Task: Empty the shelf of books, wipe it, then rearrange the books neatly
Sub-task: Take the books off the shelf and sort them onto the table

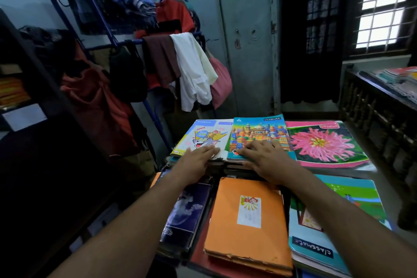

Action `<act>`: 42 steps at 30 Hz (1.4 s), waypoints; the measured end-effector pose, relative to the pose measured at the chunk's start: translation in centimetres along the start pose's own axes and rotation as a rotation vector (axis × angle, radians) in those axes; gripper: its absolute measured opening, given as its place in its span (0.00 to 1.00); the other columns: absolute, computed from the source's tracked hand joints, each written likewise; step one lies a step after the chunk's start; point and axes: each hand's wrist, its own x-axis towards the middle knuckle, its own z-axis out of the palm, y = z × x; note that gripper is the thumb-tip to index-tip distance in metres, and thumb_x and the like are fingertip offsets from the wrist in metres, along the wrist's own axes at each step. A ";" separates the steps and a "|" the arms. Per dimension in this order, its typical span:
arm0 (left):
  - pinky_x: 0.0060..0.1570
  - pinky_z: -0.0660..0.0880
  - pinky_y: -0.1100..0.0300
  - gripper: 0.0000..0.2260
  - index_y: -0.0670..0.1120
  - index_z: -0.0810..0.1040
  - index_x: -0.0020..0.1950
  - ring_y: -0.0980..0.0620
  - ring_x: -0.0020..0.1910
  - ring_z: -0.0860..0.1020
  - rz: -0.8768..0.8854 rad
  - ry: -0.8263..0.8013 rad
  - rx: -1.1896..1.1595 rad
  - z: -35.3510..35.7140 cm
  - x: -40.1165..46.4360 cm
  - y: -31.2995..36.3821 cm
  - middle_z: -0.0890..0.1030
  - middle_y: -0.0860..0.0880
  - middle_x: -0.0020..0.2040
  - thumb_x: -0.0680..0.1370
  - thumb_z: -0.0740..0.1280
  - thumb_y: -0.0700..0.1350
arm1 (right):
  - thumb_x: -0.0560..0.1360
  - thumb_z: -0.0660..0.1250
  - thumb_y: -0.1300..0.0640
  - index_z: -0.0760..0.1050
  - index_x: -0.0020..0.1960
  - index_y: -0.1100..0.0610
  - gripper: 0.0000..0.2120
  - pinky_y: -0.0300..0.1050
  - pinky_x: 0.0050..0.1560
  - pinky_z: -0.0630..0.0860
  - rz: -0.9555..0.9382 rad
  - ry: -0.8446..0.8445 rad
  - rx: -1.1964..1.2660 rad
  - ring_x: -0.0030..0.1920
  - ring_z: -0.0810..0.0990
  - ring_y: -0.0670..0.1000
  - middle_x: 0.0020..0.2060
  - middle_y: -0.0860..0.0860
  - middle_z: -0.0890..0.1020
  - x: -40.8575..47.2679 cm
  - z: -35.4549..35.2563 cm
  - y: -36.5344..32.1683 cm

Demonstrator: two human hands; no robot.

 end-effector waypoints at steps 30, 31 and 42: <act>0.62 0.74 0.52 0.17 0.48 0.80 0.63 0.47 0.61 0.78 -0.996 0.776 -0.135 -6.5 -57.3 -14.5 0.81 0.48 0.61 0.75 0.67 0.50 | 0.76 0.72 0.48 0.69 0.71 0.54 0.27 0.47 0.65 0.72 -0.717 -0.346 0.689 0.65 0.76 0.53 0.64 0.55 0.76 -0.8 -3.9 -55.1; 0.61 0.74 0.51 0.17 0.48 0.81 0.61 0.44 0.60 0.78 -1.077 0.857 -0.047 -6.3 -60.2 -15.1 0.81 0.47 0.60 0.74 0.66 0.51 | 0.76 0.72 0.47 0.68 0.71 0.55 0.28 0.45 0.65 0.72 -0.725 -0.377 0.699 0.65 0.75 0.54 0.65 0.56 0.76 -1.4 -3.6 -57.5; 0.66 0.72 0.47 0.36 0.50 0.62 0.80 0.40 0.68 0.74 -1.546 0.986 -0.729 -2.7 -64.6 -17.6 0.74 0.43 0.72 0.78 0.63 0.68 | 0.70 0.68 0.29 0.66 0.74 0.46 0.39 0.51 0.63 0.77 -0.395 -0.729 1.299 0.59 0.80 0.51 0.65 0.48 0.78 -6.9 -0.1 -68.5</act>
